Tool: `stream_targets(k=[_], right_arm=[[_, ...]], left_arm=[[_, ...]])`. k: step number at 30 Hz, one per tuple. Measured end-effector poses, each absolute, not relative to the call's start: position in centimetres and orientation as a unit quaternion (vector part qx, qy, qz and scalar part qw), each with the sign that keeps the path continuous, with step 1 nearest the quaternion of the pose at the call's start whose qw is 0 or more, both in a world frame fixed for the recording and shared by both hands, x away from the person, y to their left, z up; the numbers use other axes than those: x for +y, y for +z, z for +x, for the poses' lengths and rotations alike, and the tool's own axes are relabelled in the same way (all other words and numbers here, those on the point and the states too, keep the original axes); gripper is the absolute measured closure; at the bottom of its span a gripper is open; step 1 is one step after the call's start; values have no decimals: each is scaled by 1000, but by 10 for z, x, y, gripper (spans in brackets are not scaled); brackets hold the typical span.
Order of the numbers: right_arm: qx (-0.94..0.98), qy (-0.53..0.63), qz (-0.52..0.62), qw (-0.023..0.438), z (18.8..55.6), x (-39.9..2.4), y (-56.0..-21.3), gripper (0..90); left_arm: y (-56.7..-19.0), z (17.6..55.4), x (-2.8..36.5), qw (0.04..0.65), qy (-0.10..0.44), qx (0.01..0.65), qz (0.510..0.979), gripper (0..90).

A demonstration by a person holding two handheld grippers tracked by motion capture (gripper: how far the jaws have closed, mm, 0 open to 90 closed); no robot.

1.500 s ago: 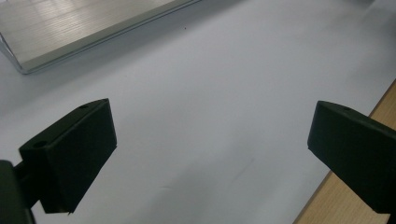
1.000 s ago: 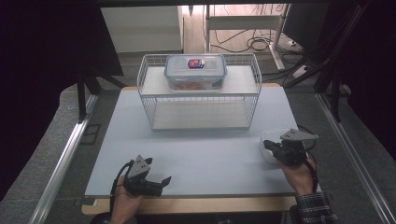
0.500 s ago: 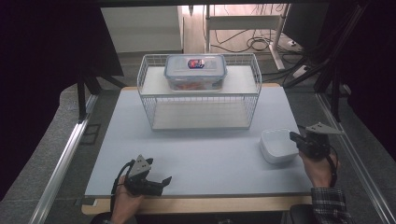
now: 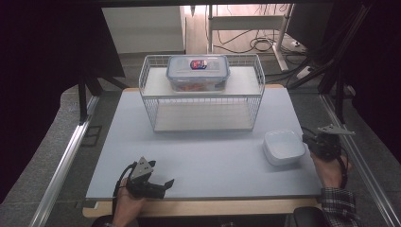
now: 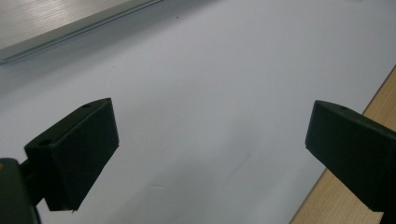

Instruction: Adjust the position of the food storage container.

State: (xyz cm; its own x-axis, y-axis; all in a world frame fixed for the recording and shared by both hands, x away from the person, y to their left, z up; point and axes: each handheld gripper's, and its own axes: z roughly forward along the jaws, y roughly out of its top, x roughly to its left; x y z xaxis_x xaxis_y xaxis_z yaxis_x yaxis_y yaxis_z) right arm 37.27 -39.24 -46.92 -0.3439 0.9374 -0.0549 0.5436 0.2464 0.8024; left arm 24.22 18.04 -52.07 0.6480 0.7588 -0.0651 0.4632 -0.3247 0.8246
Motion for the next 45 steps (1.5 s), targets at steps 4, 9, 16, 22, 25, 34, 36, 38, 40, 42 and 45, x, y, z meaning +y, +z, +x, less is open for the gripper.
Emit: stream_targets(k=[4, 9, 16, 22, 25, 34, 36, 38, 40, 42, 45], right_arm=[[741, 352, 505, 269, 375, -393, -472, 899], [748, 358, 497, 256, 375, -387, -473, 899], [764, 365, 480, 229, 372, -370, -474, 899], [782, 366, 457, 212, 368, -351, -474, 899], [788, 366, 449, 210, 367, -346, -474, 899], [804, 380, 426, 166, 361, -317, -477, 898], [808, 383, 419, 157, 360, -310, -477, 899], [810, 384, 416, 153, 360, -306, -478, 898], [815, 386, 407, 147, 358, -298, -478, 898], [818, 387, 401, 145, 358, -291, -479, 898], [822, 391, 392, 134, 357, -281, -480, 898]], left_arm=[[-520, 242, 181, 438, 169, 385, 795, 23], [-521, 242, 181, 437, 169, 384, 796, 24], [-521, 242, 181, 438, 169, 383, 795, 23], [-521, 242, 181, 438, 169, 382, 796, 23], [-521, 242, 181, 438, 169, 382, 796, 23], [-521, 242, 180, 437, 170, 381, 797, 24], [-521, 242, 180, 437, 170, 381, 797, 24], [-521, 242, 180, 436, 170, 381, 798, 23], [-521, 242, 180, 436, 170, 380, 798, 24], [-521, 242, 180, 436, 170, 380, 798, 24], [-521, 242, 179, 436, 172, 380, 797, 24]])
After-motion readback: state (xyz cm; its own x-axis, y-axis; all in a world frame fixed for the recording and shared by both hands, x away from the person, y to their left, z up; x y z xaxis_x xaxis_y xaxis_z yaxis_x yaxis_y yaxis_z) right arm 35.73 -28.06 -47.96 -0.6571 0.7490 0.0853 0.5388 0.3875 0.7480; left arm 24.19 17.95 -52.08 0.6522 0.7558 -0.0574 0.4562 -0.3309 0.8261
